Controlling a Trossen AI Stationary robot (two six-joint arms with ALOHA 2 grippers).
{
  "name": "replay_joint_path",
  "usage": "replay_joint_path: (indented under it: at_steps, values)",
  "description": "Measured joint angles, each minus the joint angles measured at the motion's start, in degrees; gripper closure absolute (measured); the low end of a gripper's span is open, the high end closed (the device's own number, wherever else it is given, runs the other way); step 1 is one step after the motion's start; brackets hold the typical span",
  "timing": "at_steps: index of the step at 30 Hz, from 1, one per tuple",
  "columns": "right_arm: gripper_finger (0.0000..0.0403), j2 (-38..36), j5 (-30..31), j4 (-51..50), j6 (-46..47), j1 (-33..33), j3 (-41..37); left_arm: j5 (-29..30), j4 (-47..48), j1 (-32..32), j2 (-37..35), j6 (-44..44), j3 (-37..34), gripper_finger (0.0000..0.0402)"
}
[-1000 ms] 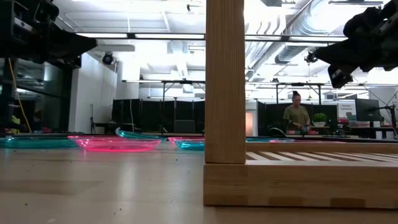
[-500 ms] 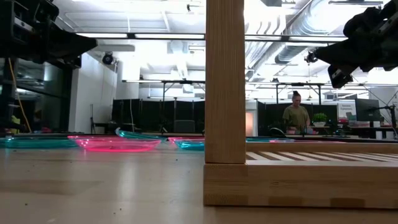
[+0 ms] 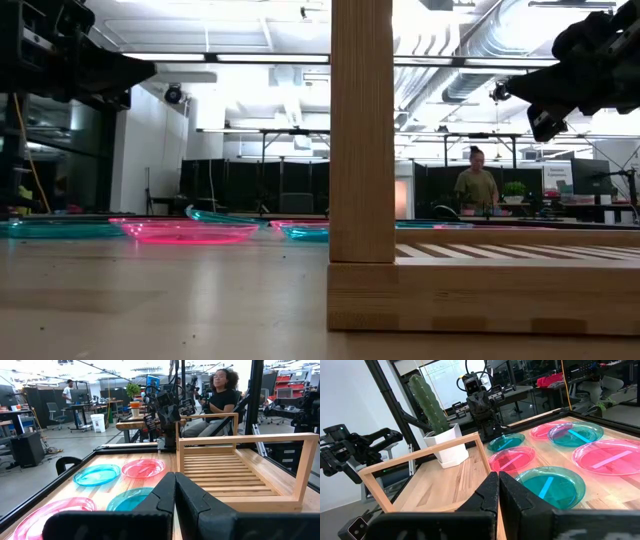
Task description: Place and stack plates onto a shelf
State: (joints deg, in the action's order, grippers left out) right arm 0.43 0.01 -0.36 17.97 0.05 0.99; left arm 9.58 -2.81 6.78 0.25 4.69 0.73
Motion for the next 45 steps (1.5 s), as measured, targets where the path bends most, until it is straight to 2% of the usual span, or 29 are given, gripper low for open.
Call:
replay_joint_path:
  at_steps: [37,39,41,45]
  values:
    - [0.0402,0.0,0.0,0.0,0.0,0.0,0.0,0.0,0.0,0.0,0.0,0.0,0.0,0.0402]
    - [0.0402,0.0,1.4,1.6,0.0,0.0,0.0,0.0,0.0,0.0,0.0,0.0,0.0,0.0402]
    - [0.0402,0.0,5.1,7.9,2.6,0.0,-0.1,0.0,0.0,0.0,0.0,0.0,0.0,0.0402]
    - [0.0402,0.0,17.1,25.1,15.9,0.0,0.0,0.0,0.0,0.0,0.0,0.0,0.0,0.0402]
